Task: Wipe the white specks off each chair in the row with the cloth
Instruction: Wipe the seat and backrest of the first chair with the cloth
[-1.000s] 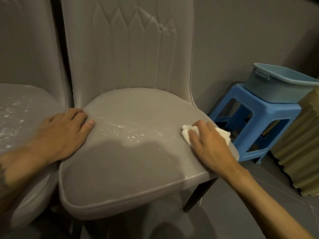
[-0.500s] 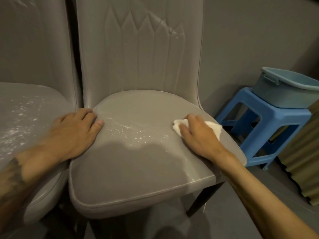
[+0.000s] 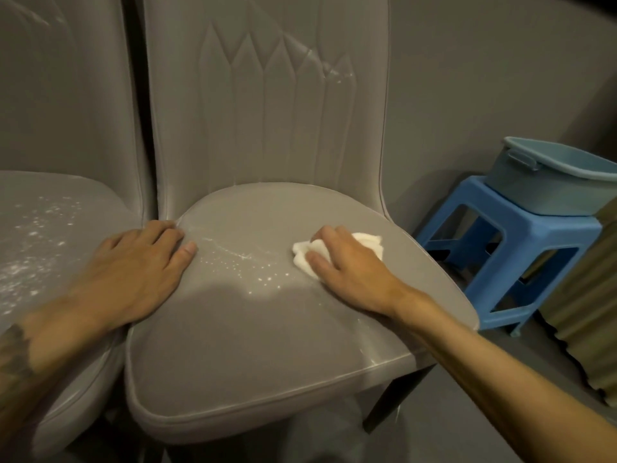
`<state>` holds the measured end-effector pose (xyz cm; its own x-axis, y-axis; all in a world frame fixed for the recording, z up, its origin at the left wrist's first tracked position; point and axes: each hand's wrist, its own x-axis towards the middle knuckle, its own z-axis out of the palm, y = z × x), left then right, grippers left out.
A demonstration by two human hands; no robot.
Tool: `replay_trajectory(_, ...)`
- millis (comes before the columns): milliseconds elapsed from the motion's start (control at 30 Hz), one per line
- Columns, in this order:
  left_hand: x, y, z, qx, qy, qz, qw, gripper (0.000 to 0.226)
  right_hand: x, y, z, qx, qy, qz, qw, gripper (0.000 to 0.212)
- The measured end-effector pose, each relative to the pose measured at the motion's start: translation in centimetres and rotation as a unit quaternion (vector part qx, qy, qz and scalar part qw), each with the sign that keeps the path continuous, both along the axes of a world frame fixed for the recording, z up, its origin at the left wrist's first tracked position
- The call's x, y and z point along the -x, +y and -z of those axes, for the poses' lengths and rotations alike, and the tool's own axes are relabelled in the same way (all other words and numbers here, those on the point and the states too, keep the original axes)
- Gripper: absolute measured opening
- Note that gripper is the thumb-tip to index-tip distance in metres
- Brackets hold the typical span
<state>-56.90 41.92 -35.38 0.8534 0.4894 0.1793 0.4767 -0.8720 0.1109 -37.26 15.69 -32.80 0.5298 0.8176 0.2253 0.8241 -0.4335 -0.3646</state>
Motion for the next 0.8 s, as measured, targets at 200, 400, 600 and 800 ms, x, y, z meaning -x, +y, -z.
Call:
replay_trajectory(200,0.0,-0.2,0.0,-0.006,0.007,0.003,1.000,0.081,-6.8,0.9,-0.8,0.024,0.013,0.098,0.995,0.030)
replay_trajectory(400,0.0,-0.3,-0.1,-0.008,0.007,-0.001,1.000,0.085,-0.3,2.8,0.1,-0.005,0.004,-0.041,0.999,0.028)
replay_trajectory(600,0.2,-1.1,-0.5,-0.004,0.013,0.000,1.000,0.092,-6.0,2.9,-0.7,0.028,0.000,0.023,0.999,0.031)
replay_trajectory(800,0.4,-1.5,-0.7,-0.002,0.016,-0.008,1.000,0.091,-1.4,4.9,0.0,0.000,-0.009,-0.066,0.998,0.029)
